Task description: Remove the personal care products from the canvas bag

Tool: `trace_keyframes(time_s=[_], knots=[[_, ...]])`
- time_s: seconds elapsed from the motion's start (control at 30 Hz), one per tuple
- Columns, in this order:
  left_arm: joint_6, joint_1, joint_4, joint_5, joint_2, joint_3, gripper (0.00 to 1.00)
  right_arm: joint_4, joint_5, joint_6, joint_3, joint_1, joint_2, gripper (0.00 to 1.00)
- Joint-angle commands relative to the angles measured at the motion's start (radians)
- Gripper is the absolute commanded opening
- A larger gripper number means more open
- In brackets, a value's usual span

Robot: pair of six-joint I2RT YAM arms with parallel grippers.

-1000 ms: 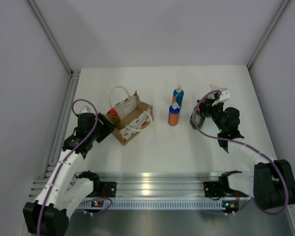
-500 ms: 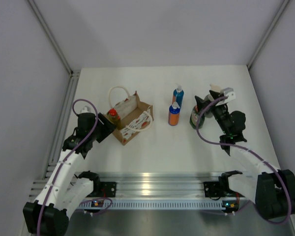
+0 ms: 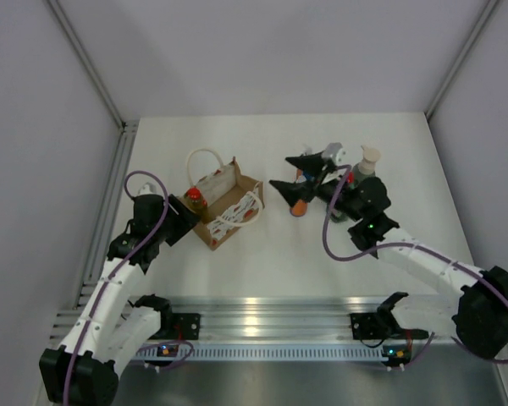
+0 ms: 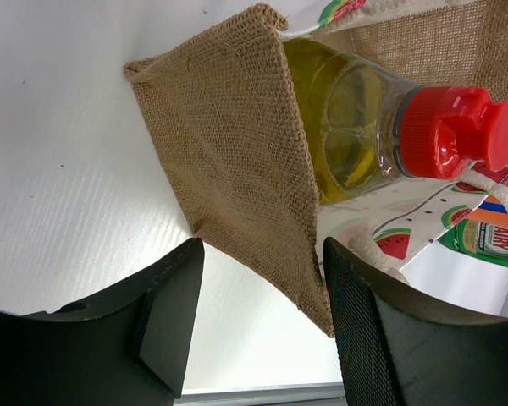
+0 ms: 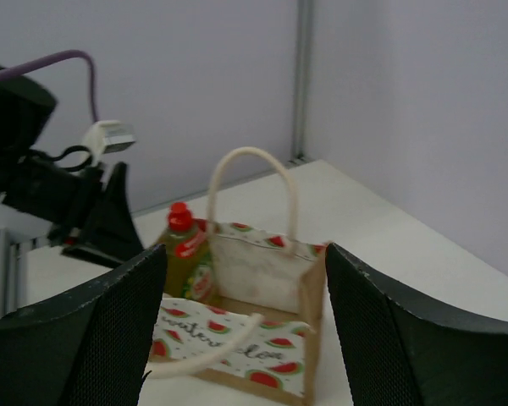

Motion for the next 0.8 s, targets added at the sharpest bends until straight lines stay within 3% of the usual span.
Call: trace_keyframes(time_s=[0.0, 0.13, 0.43, 0.77], knots=[[-0.001, 0.005, 0.01, -0.017, -0.029, 0.001, 0.63, -0.039, -0.027, -0.035, 0.1, 0.146, 0.124, 0.73], [-0.004, 0.005, 0.001, -0.059, -0.064, 0.002, 0.63, -0.049, -0.007, -0.035, 0.243, 0.245, 0.284, 0.73], [-0.04, 0.005, -0.045, -0.177, -0.173, -0.01, 0.63, -0.183, -0.045, -0.09, 0.569, 0.299, 0.612, 0.7], [0.032, 0.005, -0.111, -0.249, -0.278, 0.031, 0.63, -0.11, -0.162, -0.148, 0.703, 0.319, 0.803, 0.69]])
